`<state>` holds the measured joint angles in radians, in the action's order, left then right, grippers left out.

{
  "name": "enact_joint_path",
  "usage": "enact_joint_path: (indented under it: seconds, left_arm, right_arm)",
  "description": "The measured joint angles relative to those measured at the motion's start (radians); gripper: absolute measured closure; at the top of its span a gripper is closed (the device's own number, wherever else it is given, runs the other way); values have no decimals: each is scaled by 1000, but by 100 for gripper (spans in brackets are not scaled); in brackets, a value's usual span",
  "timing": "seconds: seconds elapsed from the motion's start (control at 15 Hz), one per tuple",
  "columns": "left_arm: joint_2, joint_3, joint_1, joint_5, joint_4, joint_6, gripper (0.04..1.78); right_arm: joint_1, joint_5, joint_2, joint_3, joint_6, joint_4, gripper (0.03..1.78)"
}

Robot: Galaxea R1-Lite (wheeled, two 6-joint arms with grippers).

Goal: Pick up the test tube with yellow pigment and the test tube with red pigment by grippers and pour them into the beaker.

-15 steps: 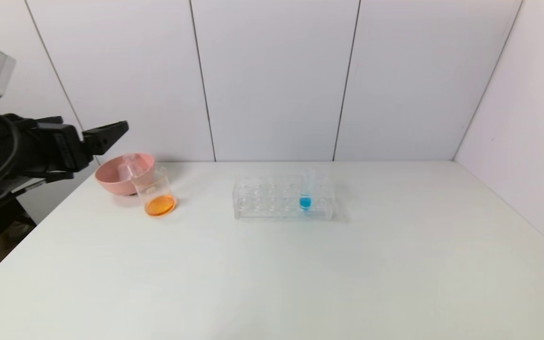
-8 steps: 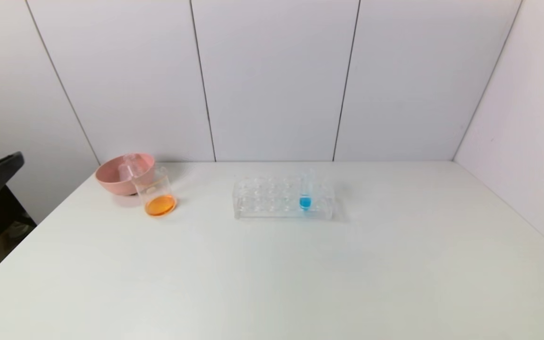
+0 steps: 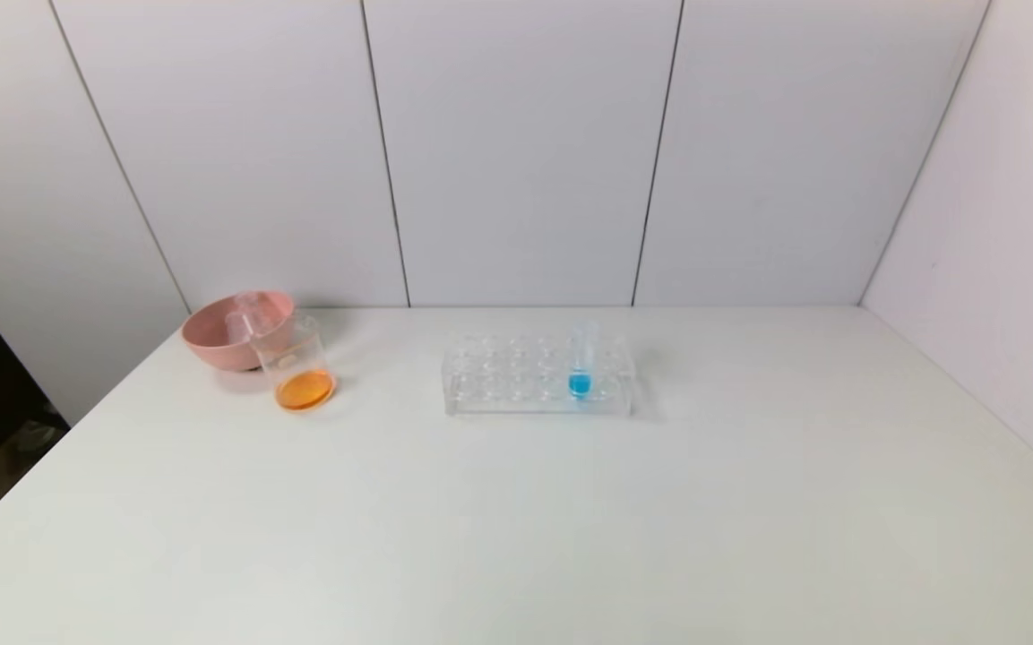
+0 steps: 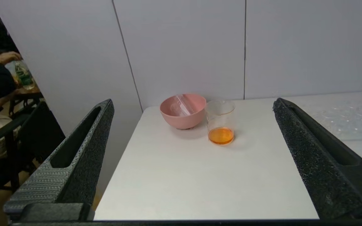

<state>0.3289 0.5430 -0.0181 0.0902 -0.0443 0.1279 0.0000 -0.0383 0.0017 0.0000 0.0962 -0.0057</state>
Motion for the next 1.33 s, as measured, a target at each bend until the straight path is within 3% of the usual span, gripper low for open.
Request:
enact_joint_path:
  seconds: [0.33,0.73,0.87,1.33]
  left_arm:
    - [-269,-149,7,-80,99,-5,6]
    - [-328,-506,9,-87,49,-45,6]
    - [-330,-531,10,-86,47,-121,6]
    - [-329,-542,10,-84,41,-183,6]
  right_arm:
    - [0,0,0,0,0,0,10]
    - [0,0,0,0,0,0,10]
    - [0,0,0,0,0,0,10]
    - [0,0,0,0,0,0,10]
